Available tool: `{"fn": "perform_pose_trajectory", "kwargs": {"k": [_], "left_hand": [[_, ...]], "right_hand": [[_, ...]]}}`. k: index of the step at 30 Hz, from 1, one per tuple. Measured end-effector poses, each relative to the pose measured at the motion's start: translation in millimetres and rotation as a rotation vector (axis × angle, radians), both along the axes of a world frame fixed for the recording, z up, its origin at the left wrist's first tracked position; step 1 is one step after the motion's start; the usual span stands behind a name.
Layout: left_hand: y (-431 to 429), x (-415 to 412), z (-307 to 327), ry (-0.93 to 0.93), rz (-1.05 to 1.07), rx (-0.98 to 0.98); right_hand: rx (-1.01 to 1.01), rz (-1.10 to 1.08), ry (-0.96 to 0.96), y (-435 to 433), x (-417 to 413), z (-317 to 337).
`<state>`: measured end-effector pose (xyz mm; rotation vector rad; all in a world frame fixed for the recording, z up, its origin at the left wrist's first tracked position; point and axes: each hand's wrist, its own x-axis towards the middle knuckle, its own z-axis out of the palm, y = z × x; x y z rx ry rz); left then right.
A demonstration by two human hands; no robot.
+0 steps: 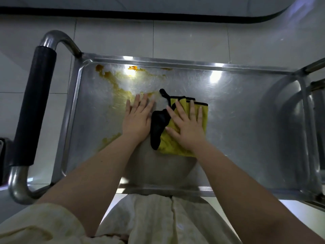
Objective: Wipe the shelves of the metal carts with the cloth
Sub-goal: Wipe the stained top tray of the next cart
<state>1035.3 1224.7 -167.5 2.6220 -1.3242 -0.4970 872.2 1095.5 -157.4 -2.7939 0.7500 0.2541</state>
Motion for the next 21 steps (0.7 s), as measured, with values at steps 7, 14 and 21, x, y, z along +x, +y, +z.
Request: {"fn": "perform_pose_trajectory", "kwargs": {"k": [7,14,21], "left_hand": [[30.9,21.8,-4.0,-0.108,0.086,0.091],[28.4,22.1,-9.7,-0.117,0.069,0.053],[27.0,25.2,-13.3,-0.141,0.071,0.081]], "right_hand": [[-0.013,-0.343,0.102,53.3,22.7,-6.3],[-0.025,-0.478,0.031,-42.7,-28.0,-6.6],[-0.045,-0.453,0.094,-4.0,8.6,-6.5]]}}
